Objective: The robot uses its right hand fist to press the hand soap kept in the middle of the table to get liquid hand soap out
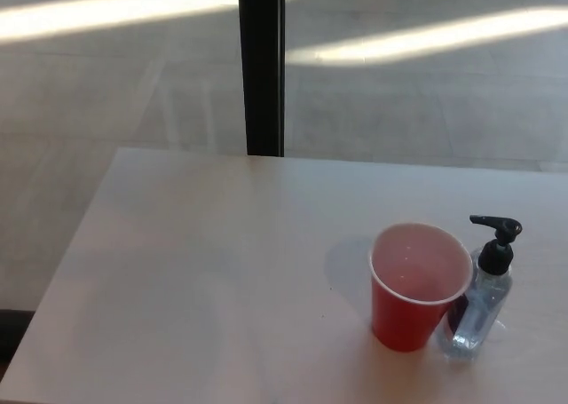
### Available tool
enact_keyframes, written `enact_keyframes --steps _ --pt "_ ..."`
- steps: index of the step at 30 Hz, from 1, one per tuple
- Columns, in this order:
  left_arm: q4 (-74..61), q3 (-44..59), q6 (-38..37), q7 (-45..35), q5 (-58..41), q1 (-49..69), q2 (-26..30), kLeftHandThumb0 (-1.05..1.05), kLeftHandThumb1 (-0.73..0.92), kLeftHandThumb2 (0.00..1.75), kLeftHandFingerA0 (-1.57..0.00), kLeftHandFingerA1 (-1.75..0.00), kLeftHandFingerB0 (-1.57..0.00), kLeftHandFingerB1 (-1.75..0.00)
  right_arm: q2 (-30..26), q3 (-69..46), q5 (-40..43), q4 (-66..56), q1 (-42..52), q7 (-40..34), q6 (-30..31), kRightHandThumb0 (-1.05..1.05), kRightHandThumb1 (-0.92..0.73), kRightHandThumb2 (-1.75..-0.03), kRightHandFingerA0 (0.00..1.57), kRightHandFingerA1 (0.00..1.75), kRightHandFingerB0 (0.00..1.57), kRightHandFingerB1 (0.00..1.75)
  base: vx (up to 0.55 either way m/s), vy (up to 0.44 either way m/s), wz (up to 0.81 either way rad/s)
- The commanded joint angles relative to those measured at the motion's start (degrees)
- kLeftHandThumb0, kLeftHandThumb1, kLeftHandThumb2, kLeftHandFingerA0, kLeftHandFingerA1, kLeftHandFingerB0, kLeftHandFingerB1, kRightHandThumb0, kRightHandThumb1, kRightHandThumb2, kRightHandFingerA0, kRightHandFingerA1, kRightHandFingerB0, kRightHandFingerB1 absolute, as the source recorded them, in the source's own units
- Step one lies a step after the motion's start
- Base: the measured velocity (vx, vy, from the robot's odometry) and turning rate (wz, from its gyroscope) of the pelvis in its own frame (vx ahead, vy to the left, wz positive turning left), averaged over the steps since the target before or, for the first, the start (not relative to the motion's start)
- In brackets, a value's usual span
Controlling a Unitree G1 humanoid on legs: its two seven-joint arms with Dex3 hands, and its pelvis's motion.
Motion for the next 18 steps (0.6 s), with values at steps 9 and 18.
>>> enact_keyframes --steps 9,18 --pt "5.03 9.07 4.18 5.95 -5.33 -4.32 4.06 -0.47 0.88 1.25 -0.53 -1.04 -0.36 -0.92 -1.69 -23.47 17.89 -7.24 -8.39 -12.03 14.94 -0.53 -0.44 -1.11 0.31 1.22 0.00 0.17 0.00 0.000 0.00" --pt "5.59 9.29 3.82 5.32 -5.36 -4.48 3.99 -0.47 0.89 1.26 -0.49 -0.98 -0.30 -0.85 -3.83 -25.51 23.28 -22.37 -20.87 -15.22 22.71 -0.61 -0.50 -0.95 0.00 0.92 0.00 0.51 0.00 0.000 0.00"
